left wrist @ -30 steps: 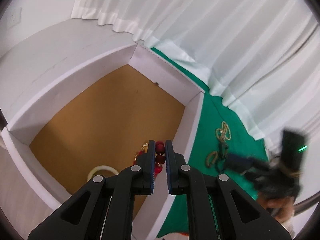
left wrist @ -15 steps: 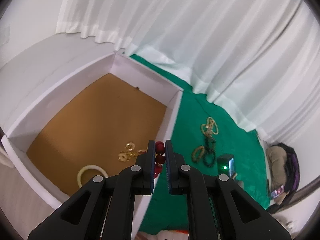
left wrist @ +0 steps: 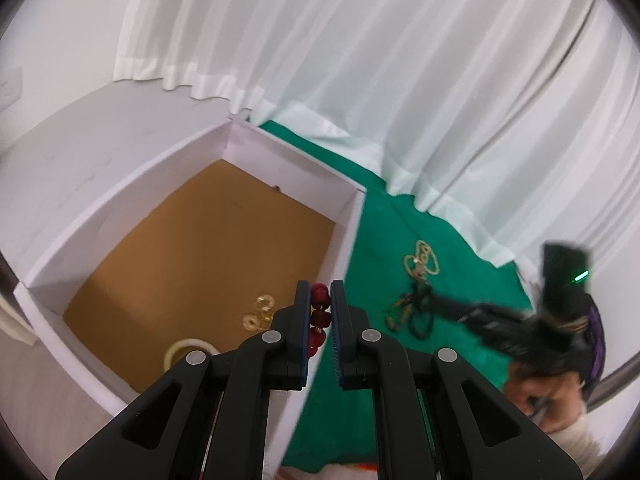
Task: Organize jewelry
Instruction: 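Lower the red bracelet and green pendant into the box and open both tools, then withdraw both tools from the box back over the remaining jewelry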
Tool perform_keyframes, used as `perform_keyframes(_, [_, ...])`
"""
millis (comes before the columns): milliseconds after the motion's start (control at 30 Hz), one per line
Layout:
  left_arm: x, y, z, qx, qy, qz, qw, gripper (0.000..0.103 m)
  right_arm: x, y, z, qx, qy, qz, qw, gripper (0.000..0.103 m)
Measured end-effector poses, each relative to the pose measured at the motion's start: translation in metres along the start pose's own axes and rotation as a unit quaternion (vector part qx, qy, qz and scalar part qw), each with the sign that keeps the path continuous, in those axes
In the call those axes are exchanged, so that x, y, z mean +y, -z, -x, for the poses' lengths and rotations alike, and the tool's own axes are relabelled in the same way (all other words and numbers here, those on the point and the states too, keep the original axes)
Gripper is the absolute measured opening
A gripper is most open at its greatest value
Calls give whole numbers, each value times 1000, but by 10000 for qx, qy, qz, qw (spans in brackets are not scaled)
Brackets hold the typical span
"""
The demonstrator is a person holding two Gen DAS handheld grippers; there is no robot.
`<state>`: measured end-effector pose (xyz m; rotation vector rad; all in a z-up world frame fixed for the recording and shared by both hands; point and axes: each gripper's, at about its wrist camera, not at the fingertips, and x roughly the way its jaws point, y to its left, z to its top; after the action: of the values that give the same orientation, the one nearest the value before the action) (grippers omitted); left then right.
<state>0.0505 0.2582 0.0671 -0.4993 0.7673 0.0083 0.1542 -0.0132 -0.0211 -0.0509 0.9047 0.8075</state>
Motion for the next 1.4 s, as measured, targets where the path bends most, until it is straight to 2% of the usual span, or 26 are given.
perform_keyframes(133, [19, -6, -3, -35, -206, 156, 9997, 7, 45, -39, -4, -216, -310, 343, 9987, 13])
perform_keyframes(267, [41, -9, -15, -10, -480, 363, 9982, 7, 82, -60, -37, -97, -490, 673, 9965, 13])
perform_keyframes(400, [62, -9, -35, 125, -769, 517, 9956, 7, 111, -64, -88, 206, -498, 897, 9945, 14])
perform_keyframes(567, [89, -6, -64, 339, -1143, 680, 9905, 9, 118, -58, -144, 538, -460, 1018, 9923, 16])
perform_keyframes(600, [92, -5, -66, 344, -1284, 704, 9886, 12, 117, -58, -151, 561, -447, 972, 9927, 29])
perform_keyframes(633, [97, -3, -68, 350, -1452, 745, 9860, 26, 114, -58, -153, 547, -485, 852, 9937, 52])
perform_keyframes(667, [99, -1, -68, 350, -1532, 770, 9846, 37, 109, -58, -153, 507, -501, 773, 9945, 60])
perform_keyframes(700, [100, 1, -66, 327, -1566, 785, 9840, 51, 105, -56, -147, 398, -500, 698, 9955, 62])
perform_keyframes(733, [99, 5, -61, 263, -1623, 770, 9834, 57, 105, -54, -141, 345, -477, 707, 9958, 62])
perform_keyframes(767, [96, 7, -59, 233, -1657, 727, 9832, 57, 103, -52, -134, 288, -428, 738, 9959, 62])
perform_keyframes(800, [91, 9, -56, 205, -1677, 664, 9834, 59, 101, -49, -126, 219, -366, 756, 9962, 63])
perform_keyframes(867, [77, 13, -48, 84, -1654, 520, 9848, 67, 96, -41, -107, 13, -246, 770, 9967, 75])
perform_keyframes(900, [69, 15, -44, 14, -1657, 437, 9852, 75, 90, -31, -92, -167, -123, 762, 9969, 80])
perform_keyframes(1033, [15, 27, -24, -480, -1665, -90, 9848, 95, 60, -1, -50, -555, 228, 662, 9960, 81])
perform_keyframes(1100, [-15, 34, -17, -668, -1458, -313, 9866, 99, 37, 19, -26, -737, 430, 523, 9950, 81])
perform_keyframes(1167, [-53, 48, -15, -808, -1101, -638, 9886, 100, 12, 41, -2, -908, 674, 322, 9931, 83])
perform_keyframes(1233, [-80, 59, -17, -827, -897, -879, 9886, 101, -17, 68, 20, -1041, 979, 110, 9897, 93])
perform_keyframes(1267, [-101, 71, -22, -783, -737, -1079, 9883, 101, -28, 79, 30, -1101, 1104, 39, 9878, 96])
perform_keyframes(1300, [-111, 77, -25, -734, -669, -1174, 9881, 101, -41, 94, 40, -1194, 1287, -47, 9844, 103])
perform_keyframes(1400, [-147, 108, -50, -256, -233, -1509, 9879, 101, -75, 137, 63, -1235, 1678, -295, 9776, 103])
